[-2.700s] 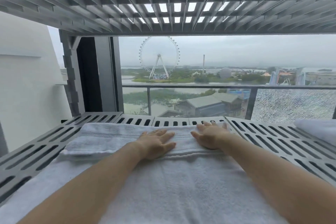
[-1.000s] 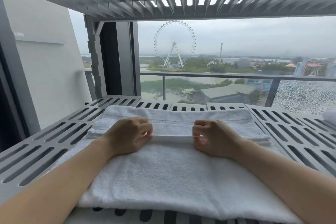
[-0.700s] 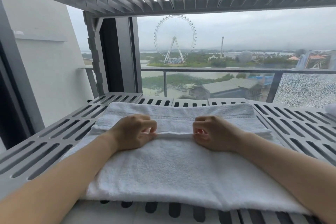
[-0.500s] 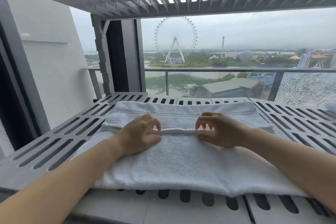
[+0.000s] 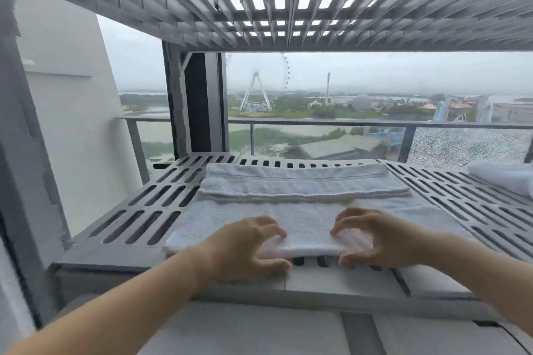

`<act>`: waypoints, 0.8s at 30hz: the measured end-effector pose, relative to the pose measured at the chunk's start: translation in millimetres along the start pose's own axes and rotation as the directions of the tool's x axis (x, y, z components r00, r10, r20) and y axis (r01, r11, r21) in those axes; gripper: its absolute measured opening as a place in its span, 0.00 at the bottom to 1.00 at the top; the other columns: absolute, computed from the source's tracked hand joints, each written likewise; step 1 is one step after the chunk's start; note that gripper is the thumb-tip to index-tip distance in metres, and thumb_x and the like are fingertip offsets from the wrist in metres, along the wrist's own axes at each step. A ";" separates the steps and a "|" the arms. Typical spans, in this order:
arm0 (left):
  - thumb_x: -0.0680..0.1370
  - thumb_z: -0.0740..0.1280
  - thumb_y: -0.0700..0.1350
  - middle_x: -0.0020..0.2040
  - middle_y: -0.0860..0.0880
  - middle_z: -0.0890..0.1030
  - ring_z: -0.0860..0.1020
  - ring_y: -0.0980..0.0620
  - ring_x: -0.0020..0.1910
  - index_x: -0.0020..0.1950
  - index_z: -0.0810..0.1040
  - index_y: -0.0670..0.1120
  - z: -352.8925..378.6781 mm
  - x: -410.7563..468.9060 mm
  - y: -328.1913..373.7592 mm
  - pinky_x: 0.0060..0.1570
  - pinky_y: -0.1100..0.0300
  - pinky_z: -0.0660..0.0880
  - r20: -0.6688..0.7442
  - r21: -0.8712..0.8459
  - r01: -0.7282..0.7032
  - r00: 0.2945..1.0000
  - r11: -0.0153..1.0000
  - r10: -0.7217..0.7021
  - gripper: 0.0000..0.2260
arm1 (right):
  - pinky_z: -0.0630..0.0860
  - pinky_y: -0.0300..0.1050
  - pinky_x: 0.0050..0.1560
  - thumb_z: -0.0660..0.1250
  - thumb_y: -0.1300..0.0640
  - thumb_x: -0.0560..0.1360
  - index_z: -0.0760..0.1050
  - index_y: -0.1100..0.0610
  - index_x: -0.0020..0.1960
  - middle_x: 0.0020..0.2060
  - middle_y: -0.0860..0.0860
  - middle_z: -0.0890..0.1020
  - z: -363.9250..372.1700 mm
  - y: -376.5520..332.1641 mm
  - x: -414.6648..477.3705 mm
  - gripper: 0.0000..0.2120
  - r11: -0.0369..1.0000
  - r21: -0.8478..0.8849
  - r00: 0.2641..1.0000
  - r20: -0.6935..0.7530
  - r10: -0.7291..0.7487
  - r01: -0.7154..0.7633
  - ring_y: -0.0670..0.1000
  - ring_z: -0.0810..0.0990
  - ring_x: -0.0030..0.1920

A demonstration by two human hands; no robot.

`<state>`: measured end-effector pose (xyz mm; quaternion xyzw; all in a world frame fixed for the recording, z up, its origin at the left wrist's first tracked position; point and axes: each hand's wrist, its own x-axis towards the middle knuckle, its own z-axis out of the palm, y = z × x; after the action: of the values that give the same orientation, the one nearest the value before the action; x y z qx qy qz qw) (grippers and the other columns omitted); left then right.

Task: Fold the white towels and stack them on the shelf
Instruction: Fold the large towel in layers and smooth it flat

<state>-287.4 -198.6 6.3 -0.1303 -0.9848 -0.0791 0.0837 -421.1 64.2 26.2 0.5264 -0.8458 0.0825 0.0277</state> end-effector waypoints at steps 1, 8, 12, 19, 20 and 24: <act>0.74 0.60 0.64 0.66 0.58 0.70 0.72 0.57 0.60 0.66 0.69 0.57 -2.0 -3.2 1.9 0.58 0.58 0.73 -0.009 0.032 -0.007 1.000 0.999 0.008 0.23 | 0.66 0.36 0.61 0.59 0.26 0.64 0.72 0.40 0.60 0.60 0.37 0.70 -0.5 -2.2 -7.0 0.30 1.000 -0.008 1.000 0.000 0.016 -0.016 0.38 0.69 0.59; 0.73 0.59 0.36 0.62 0.52 0.75 0.73 0.51 0.61 0.64 0.73 0.51 -19.1 -7.6 6.9 0.61 0.55 0.70 0.010 0.190 0.015 1.000 0.982 -0.017 0.21 | 0.71 0.41 0.58 0.66 0.56 0.68 0.78 0.47 0.52 0.52 0.41 0.75 -6.5 -1.9 -33.5 0.13 0.981 -0.068 0.983 -0.049 0.176 -0.180 0.44 0.76 0.53; 0.73 0.57 0.34 0.48 0.48 0.80 0.78 0.49 0.47 0.51 0.73 0.48 -31.1 3.0 5.2 0.48 0.57 0.76 -0.064 0.308 0.058 0.997 0.950 -0.040 0.13 | 0.72 0.41 0.46 0.60 0.62 0.71 0.77 0.52 0.41 0.41 0.44 0.78 -17.0 2.2 -19.7 0.09 0.971 -0.081 0.961 -0.183 0.208 -0.226 0.50 0.78 0.44; 0.72 0.56 0.37 0.43 0.48 0.80 0.78 0.46 0.43 0.45 0.73 0.47 -44.8 52.8 -15.5 0.36 0.58 0.66 -0.367 0.330 0.292 0.916 0.898 -0.164 0.09 | 0.72 0.47 0.50 0.54 0.58 0.77 0.73 0.50 0.52 0.51 0.51 0.78 -47.5 38.1 44.6 0.11 0.911 -0.230 0.922 -0.272 0.277 -0.342 0.56 0.76 0.53; 0.72 0.56 0.37 0.42 0.48 0.79 0.78 0.45 0.43 0.45 0.73 0.48 -46.0 63.1 -20.8 0.36 0.58 0.66 -0.374 0.347 0.320 0.909 0.882 -0.183 0.09 | 0.73 0.47 0.49 0.53 0.57 0.78 0.73 0.49 0.55 0.53 0.51 0.78 -49.3 45.3 55.0 0.12 0.900 -0.239 0.918 -0.255 0.304 -0.365 0.56 0.76 0.53; 0.73 0.56 0.37 0.34 0.49 0.72 0.72 0.47 0.34 0.40 0.70 0.46 -47.8 106.2 -44.6 0.35 0.57 0.66 -0.387 0.441 0.402 0.892 0.802 -0.234 0.06 | 0.70 0.45 0.37 0.53 0.59 0.78 0.70 0.48 0.57 0.53 0.52 0.78 -47.4 76.1 96.9 0.13 0.875 -0.277 0.917 -0.160 0.365 -0.396 0.53 0.75 0.47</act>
<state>-393.6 -223.7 66.5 0.0801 -0.9515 0.1515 0.2556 -534.1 19.1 77.4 0.3342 -0.9326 -0.0177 0.1348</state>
